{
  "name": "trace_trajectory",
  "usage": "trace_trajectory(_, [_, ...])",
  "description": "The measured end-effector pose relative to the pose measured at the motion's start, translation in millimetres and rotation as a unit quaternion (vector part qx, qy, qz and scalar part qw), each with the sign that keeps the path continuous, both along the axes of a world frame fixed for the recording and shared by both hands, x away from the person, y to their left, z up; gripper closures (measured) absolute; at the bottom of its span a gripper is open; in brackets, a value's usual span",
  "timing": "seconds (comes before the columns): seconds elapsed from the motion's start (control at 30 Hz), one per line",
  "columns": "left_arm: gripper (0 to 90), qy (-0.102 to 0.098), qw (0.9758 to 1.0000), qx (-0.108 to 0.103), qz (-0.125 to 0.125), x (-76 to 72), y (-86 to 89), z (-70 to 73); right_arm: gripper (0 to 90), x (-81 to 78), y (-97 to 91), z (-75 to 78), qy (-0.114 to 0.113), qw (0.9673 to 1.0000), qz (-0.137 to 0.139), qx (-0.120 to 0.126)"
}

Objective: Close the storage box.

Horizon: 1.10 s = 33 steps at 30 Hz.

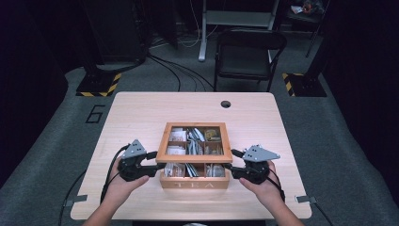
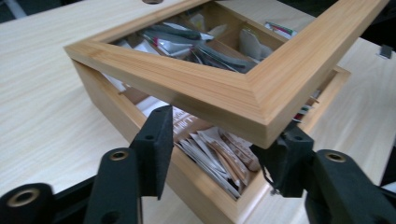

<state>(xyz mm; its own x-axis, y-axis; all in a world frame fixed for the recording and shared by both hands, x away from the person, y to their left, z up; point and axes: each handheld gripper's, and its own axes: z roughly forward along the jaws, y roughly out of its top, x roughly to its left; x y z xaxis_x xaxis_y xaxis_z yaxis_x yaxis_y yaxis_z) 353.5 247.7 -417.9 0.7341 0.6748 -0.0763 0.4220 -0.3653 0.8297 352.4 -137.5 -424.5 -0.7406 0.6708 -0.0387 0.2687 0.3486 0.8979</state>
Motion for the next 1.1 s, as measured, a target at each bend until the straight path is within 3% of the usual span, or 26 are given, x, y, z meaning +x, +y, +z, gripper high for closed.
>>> trace_trajectory(0.53, [47.4,0.013,0.9998,0.007,-0.013,-11.6,-1.9,-19.5,44.5,-16.4,0.5,-20.2,0.026,0.9996,-0.001,-0.006])
trace_trajectory(1.1, [47.4,0.024,0.9995,0.01,-0.018,-17.7,-1.8,-34.7,44.0,-23.2,1.2,-33.5,0.05,0.9987,0.0,-0.012])
